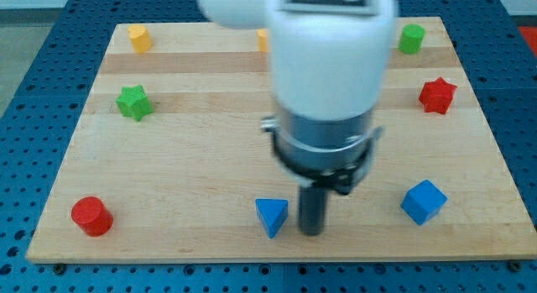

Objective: Move the blue cube towards the bottom right corner

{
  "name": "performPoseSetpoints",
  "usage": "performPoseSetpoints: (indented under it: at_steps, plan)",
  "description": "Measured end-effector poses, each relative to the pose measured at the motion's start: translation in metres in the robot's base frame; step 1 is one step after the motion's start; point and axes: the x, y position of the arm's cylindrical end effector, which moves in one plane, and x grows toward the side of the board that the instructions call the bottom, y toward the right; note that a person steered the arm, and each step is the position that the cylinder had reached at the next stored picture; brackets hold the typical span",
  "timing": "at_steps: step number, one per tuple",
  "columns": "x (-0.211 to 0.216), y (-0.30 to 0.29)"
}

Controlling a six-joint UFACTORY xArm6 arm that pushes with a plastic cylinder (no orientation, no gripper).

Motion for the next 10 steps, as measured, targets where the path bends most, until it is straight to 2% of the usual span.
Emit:
performPoseSetpoints:
  at_steps: [1,2,7,8,9,10]
  plan:
    - [-0.014,0.034]
    - [-0.041,0.035]
    - [-0.018,0.121]
    - [-0.018,0.121]
    - [-0.036,0.100]
    - [-0.077,0.063]
